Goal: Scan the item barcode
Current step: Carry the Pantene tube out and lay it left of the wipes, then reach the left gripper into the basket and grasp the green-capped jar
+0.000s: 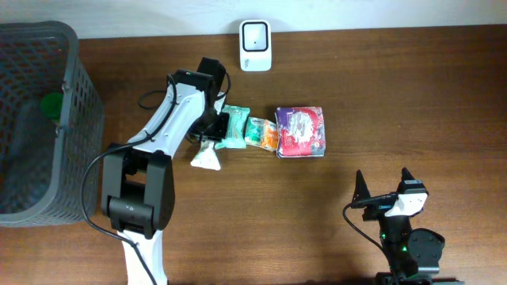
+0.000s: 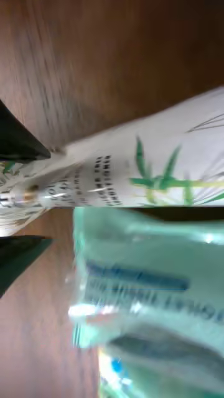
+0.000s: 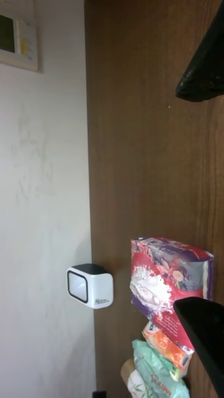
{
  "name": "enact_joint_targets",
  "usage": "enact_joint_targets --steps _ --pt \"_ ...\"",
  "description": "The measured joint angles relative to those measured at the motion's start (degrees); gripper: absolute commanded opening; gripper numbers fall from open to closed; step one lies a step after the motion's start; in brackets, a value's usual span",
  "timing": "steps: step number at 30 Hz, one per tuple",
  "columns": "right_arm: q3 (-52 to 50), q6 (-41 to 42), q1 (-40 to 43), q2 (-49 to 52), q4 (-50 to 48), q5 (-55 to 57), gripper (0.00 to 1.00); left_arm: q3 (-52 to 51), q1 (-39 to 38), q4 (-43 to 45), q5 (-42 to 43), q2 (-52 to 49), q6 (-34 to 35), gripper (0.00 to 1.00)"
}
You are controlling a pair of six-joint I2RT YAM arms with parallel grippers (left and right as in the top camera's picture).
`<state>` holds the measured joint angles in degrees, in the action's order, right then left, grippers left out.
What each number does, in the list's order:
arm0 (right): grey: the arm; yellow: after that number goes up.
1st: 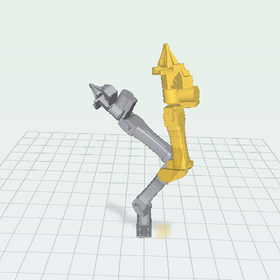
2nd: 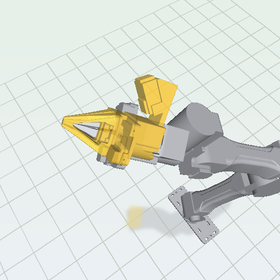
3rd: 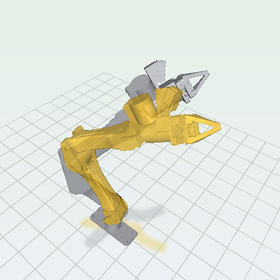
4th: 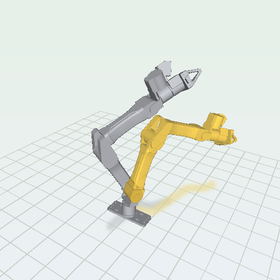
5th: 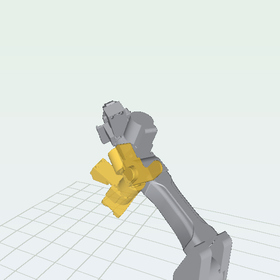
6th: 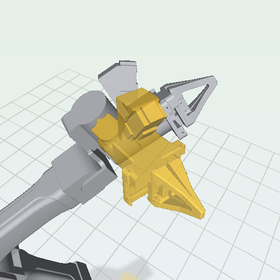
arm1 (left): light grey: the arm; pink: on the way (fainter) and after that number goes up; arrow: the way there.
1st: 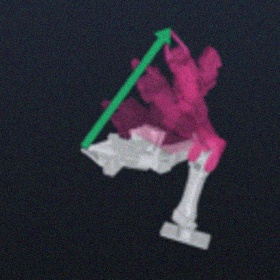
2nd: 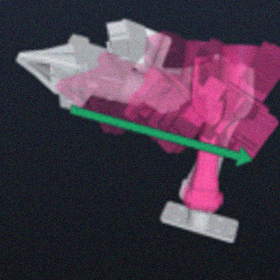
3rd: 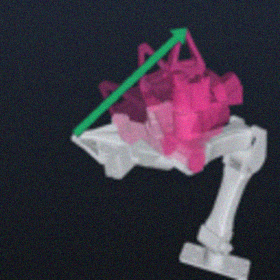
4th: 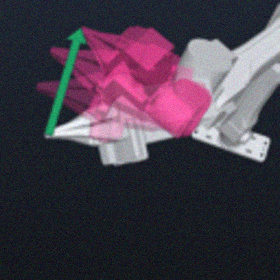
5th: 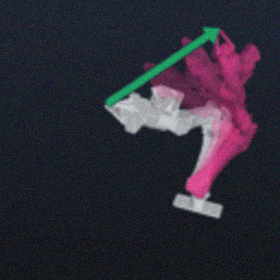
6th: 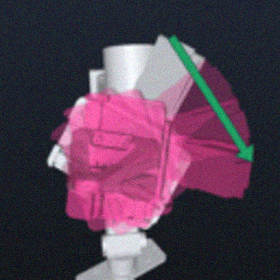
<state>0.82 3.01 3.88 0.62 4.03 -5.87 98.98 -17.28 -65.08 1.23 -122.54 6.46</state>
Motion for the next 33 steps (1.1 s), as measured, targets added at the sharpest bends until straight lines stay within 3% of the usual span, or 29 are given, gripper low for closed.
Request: enact_joint_targets --steps 3,5,8,9,12,13,16,18,23,33 --pt "0.0 0.0 0.0 0.0 0.0 0.0 0.99 0.61 0.0 -2.38 1.86 0.0 0.0 0.49" --pt "0.0 0.04 0.0 0.0 0.0 0.02 0.99 3.26 0.0 -5.7 2.49 0.0 0.07 0.66" --pt "0.0 0.04 0.0 0.0 0.02 0.0 0.99 9.97 0.0 -10.16 2.84 -0.15 0.0 0.69" --pt "0.0 0.0 0.0 0.0 0.0 0.0 0.99 14.6 0.0 -12.48 2.91 -0.17 0.0 0.75" --pt "0.0 0.0 0.0 0.0 0.02 0.02 0.99 26.4 0.22 -17.9 2.89 -0.26 -0.02 0.78" --pt "0.0 0.0 0.0 0.0 0.02 0.0 0.99 29.92 0.46 -19.61 2.64 -0.31 -0.02 0.87" --pt "0.0 0.02 0.0 0.0 0.0 0.0 0.99 46.1 3.15 -23.69 -0.76 -0.55 -0.02 0.89" --pt "0.0 0.02 0.0 0.0 0.0 0.0 0.99 53.46 5.64 -25.94 -2.32 -0.37 0.13 0.99" --pt "0.0 0.02 0.0 0.0 0.0 0.0 0.99 67.52 17.11 -26.12 -3.74 -0.35 3.56 0.99" --pt "0.0 -0.02 0.0 0.0 0.0 0.0 0.99 68.02 41.86 -18.16 -4.7 -0.35 5.49 0.99"
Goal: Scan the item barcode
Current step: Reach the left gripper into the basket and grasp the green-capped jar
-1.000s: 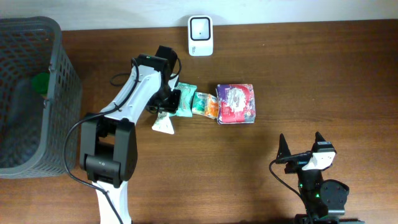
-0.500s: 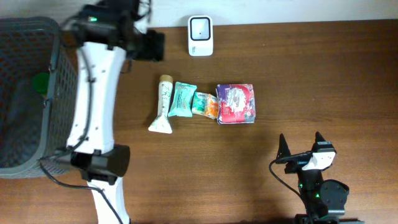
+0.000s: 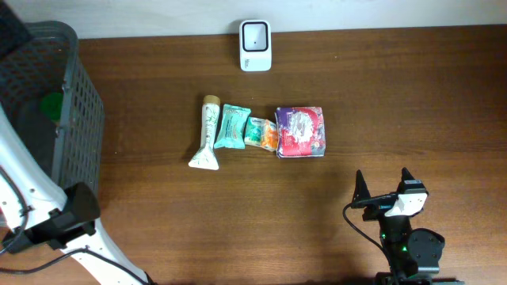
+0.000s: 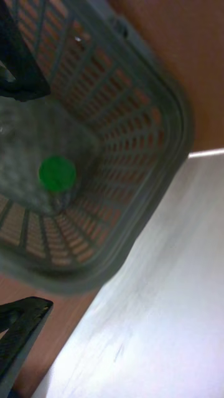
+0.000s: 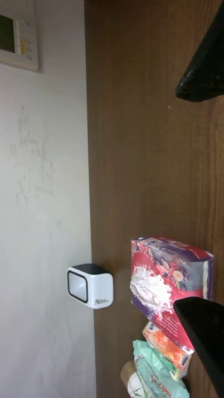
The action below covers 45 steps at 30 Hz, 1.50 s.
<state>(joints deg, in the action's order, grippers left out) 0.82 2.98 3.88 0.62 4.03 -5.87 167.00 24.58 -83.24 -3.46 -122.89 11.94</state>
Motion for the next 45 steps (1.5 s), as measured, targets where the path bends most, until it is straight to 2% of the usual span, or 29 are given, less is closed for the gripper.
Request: enact_joint_targets --steps 2,7,13,20,31,32,33,34,36,37,40,42,43,45 --pt "0.0 0.04 0.0 0.0 0.02 0.0 0.99 -1.9 2.36 0.5 -0.7 -0.31 -0.39 0.99" --pt "0.0 0.04 0.0 0.0 0.0 0.0 0.99 -8.2 5.2 4.57 -1.27 -5.35 -6.23 0.99" --pt "0.0 0.02 0.0 0.0 0.0 0.0 0.99 -10.62 4.79 10.56 2.54 -14.29 -10.88 0.99" --pt "0.0 0.04 0.0 0.0 0.02 0.0 0.99 -10.75 4.42 10.88 3.06 -15.3 -16.76 0.99" --pt "0.0 0.04 0.0 0.0 0.0 0.0 0.99 -10.75 4.42 8.74 4.72 -15.02 -18.38 1.0" --pt "0.0 0.04 0.0 0.0 0.0 0.0 0.99 -10.75 4.42 8.72 5.25 -14.91 -18.4 0.97" --pt "0.0 0.07 0.0 0.0 0.0 0.0 0.99 -10.75 4.42 8.2 5.86 -14.8 -18.4 0.87" --pt "0.0 0.04 0.0 0.0 0.0 0.0 0.99 -10.75 4.42 7.37 6.21 -14.71 -18.45 0.73" --pt "0.0 0.04 0.0 0.0 0.0 0.0 0.99 -10.75 4.42 3.5 6.71 -14.58 -18.58 0.55" --pt "0.0 0.04 0.0 0.0 0.0 0.0 0.99 -10.8 4.42 2.86 6.69 -14.58 -18.84 0.55" --pt "0.0 0.02 0.0 0.0 0.0 0.0 0.99 -14.19 4.76 1.49 6.73 -14.14 -18.62 0.57" --pt "0.0 0.04 0.0 0.0 0.0 0.0 0.99 -16.65 5.86 -0.13 6.75 -14.14 -18.64 0.77" --pt "0.0 0.07 0.0 0.0 0.0 0.0 0.99 -17.11 6.62 -0.68 6.75 -14.14 -18.36 0.91" --pt "0.0 0.07 0.0 0.0 0.0 0.0 0.99 -17.14 8.76 -1.46 6.75 -14.14 -18.45 0.92"
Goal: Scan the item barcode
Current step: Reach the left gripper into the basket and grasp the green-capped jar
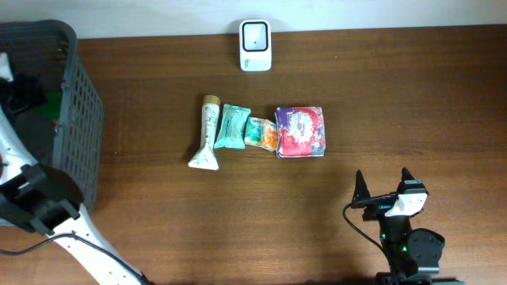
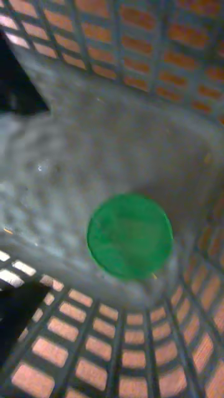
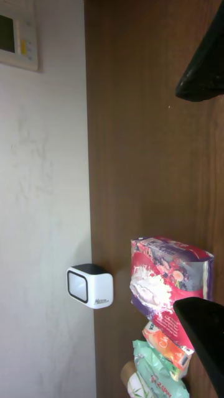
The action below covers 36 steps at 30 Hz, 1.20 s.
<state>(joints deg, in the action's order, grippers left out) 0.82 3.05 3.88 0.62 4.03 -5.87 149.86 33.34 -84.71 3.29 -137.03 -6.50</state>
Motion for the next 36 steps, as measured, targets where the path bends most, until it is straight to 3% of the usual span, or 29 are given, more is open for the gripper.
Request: enact_joint_targets --steps 2,11,17,24,36 --pt "0.0 -0.04 0.0 0.0 0.0 0.0 0.99 -0.15 1.31 -0.5 0.44 0.0 0.04 0.97" --pt "0.0 -0.02 0.0 0.0 0.02 0.0 0.99 -13.11 1.55 6.84 5.16 0.24 0.04 0.99" --pt "0.0 -0.02 0.0 0.0 0.0 0.0 0.99 -13.44 1.55 16.85 10.97 0.24 0.02 0.96" --pt "0.0 -0.02 0.0 0.0 0.0 0.0 0.99 -13.49 1.55 19.78 15.21 0.24 -0.44 0.92" --pt "0.0 -0.02 0.0 0.0 0.0 0.0 0.99 -20.94 0.98 26.36 10.19 1.07 -1.14 0.91"
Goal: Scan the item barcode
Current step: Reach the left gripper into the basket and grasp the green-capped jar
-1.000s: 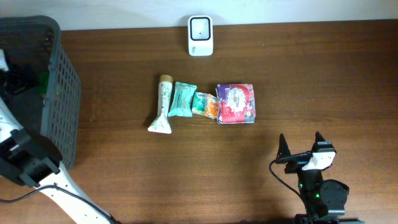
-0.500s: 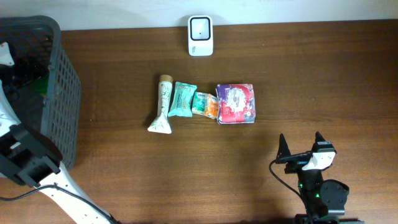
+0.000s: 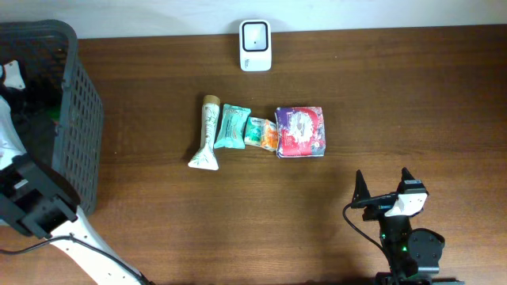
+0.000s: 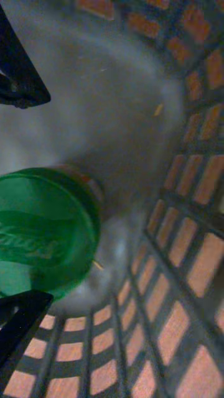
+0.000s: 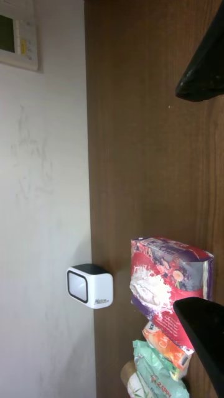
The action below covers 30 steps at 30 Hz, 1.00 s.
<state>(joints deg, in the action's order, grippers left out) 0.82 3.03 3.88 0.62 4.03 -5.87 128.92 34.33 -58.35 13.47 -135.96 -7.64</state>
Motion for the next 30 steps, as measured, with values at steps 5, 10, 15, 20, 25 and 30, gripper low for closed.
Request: enact_joint_targets --steps 5,10,15,20,25,30 --pt "0.0 0.0 0.0 0.0 0.0 0.0 0.99 -0.37 -2.12 0.98 0.11 0.0 -0.07 0.87" --pt "0.0 0.0 0.0 0.0 0.0 0.0 0.99 -0.48 -2.16 0.92 0.94 0.02 -0.09 0.86" --pt "0.0 0.0 0.0 0.0 0.02 0.0 0.99 -0.59 -2.08 0.92 1.09 0.44 -0.09 0.88" --pt "0.0 0.0 0.0 0.0 0.0 0.0 0.99 -0.83 -2.08 0.9 1.09 2.89 -0.09 0.92" --pt "0.0 -0.02 0.0 0.0 0.0 0.0 0.99 -1.18 -2.25 -0.52 2.71 3.98 -2.14 0.95" --pt "0.0 -0.02 0.0 0.0 0.0 0.0 0.99 -6.36 -2.64 1.9 2.34 3.98 -4.24 0.95"
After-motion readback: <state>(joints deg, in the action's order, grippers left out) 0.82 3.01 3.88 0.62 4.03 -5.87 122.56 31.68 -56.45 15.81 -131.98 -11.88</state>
